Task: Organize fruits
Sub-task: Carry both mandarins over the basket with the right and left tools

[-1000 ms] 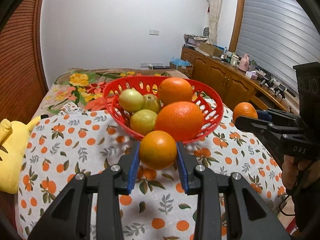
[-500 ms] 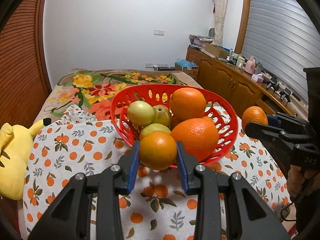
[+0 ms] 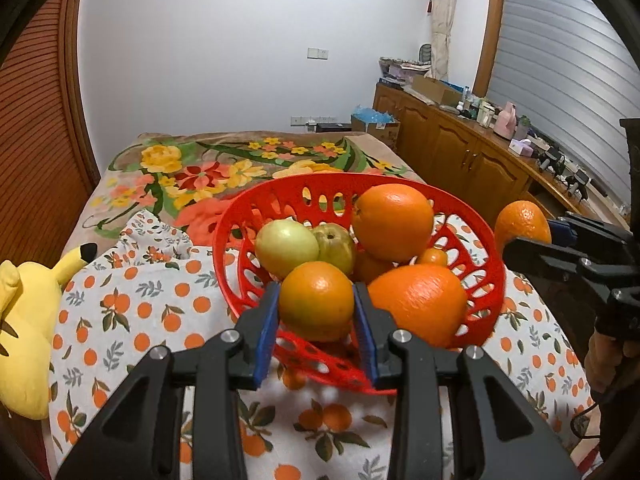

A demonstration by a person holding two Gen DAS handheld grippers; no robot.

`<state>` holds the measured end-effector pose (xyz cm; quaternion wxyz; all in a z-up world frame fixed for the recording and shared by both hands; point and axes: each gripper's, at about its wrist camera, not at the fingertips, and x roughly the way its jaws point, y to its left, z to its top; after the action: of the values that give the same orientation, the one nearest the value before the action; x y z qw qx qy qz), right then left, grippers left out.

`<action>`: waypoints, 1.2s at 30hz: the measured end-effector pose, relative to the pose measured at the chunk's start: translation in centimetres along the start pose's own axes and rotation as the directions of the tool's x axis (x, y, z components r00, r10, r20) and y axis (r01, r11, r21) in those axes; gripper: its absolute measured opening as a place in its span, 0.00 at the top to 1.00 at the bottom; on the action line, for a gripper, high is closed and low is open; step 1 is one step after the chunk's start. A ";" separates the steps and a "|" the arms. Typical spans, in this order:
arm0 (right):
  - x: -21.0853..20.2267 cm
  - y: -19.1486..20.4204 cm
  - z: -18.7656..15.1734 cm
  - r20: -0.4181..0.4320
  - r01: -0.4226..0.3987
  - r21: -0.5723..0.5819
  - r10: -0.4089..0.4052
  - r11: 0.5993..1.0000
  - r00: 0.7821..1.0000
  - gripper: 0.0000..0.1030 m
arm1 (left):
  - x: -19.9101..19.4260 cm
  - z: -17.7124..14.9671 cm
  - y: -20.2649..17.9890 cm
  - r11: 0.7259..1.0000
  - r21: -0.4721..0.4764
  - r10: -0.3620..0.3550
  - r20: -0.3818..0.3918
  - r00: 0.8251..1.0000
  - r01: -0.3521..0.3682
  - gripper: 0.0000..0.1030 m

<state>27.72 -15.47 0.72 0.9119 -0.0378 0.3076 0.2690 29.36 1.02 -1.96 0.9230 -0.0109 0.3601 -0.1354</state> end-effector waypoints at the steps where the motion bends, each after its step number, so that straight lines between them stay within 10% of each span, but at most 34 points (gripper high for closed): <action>1: 0.4 0.0 0.1 -0.004 0.000 -0.001 0.000 1.000 1.000 0.58 | 0.2 0.0 0.1 1.000 0.001 0.003 -0.001 1.000 -0.003 0.66; 36: 8.1 1.6 1.8 -0.095 -0.026 -0.030 0.023 0.999 0.995 0.58 | -1.8 -0.1 4.0 0.997 -0.054 0.050 0.050 0.997 -0.047 0.48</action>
<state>33.28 -9.85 -2.37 0.8924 -0.0607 0.3465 0.2827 28.98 5.39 -1.33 0.9344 -0.0301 0.3397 -0.1031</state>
